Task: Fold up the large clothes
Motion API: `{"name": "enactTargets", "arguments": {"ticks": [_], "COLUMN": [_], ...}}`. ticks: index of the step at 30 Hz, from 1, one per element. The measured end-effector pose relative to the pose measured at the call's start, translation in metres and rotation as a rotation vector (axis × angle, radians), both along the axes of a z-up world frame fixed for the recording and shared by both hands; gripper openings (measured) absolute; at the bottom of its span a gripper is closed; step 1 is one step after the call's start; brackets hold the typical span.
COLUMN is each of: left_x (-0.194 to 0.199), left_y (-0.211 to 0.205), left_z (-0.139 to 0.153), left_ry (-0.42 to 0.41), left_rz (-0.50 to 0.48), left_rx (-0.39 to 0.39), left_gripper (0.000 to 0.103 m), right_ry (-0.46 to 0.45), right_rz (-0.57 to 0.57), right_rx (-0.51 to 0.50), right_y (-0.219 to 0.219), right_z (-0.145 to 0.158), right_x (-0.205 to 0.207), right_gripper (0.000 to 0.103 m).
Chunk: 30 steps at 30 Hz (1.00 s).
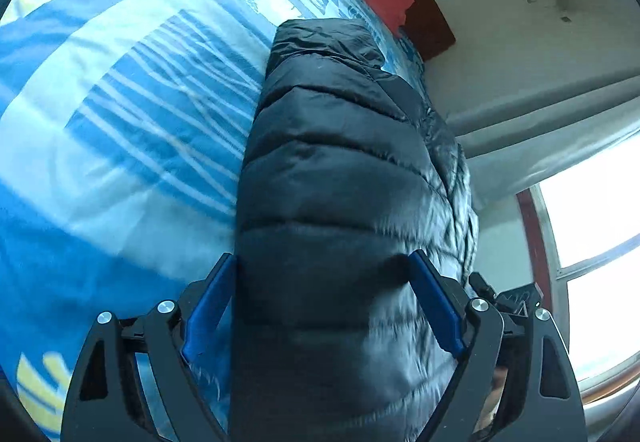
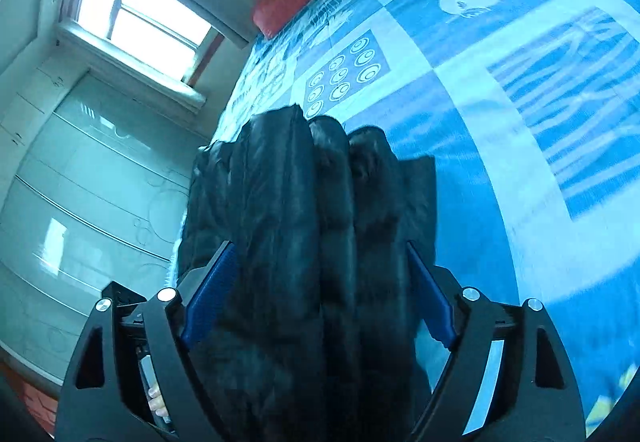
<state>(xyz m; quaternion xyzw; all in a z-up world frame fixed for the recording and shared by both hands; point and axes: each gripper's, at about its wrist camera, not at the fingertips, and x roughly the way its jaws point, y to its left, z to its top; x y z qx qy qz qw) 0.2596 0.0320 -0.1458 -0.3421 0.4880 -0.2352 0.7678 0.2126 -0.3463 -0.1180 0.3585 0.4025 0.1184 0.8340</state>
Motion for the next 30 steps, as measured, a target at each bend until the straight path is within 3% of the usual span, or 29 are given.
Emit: {"name": "enactTargets", "arguments": {"ticks": [3, 5, 8, 11, 15, 22, 24, 30], "left_x": [0.010, 0.018, 0.024, 0.028, 0.030, 0.030, 0.030, 0.024], "left_y": [-0.004, -0.011, -0.018, -0.024, -0.032, -0.037, -0.033, -0.012], "left_z": [-0.002, -0.002, -0.005, -0.013, -0.020, -0.015, -0.009, 0.016], "left_ry": [-0.003, -0.022, -0.007, 0.014, 0.011, 0.004, 0.003, -0.004], "left_rz": [-0.005, -0.019, -0.029, -0.020, -0.011, -0.031, -0.049, -0.018], "left_rx": [0.013, 0.056, 0.095, 0.114, 0.138, 0.155, 0.139, 0.105], "left_gripper": [0.087, 0.087, 0.086, 0.086, 0.086, 0.086, 0.086, 0.086], "right_ry": [0.031, 0.055, 0.071, 0.078, 0.080, 0.076, 0.069, 0.018], "right_rz": [-0.011, -0.034, -0.055, -0.064, -0.070, -0.066, -0.049, 0.006], "right_rx": [0.023, 0.038, 0.063, 0.090, 0.163, 0.173, 0.153, 0.047], "right_y": [-0.002, -0.005, -0.008, -0.012, -0.016, -0.017, -0.017, -0.017], "right_z": [-0.012, -0.021, -0.033, -0.046, -0.061, -0.063, -0.054, -0.024], "right_x": [0.014, 0.019, 0.020, 0.021, 0.022, 0.022, 0.020, 0.019], "right_gripper": [0.082, 0.064, 0.053, 0.050, 0.049, 0.047, 0.049, 0.068]}}
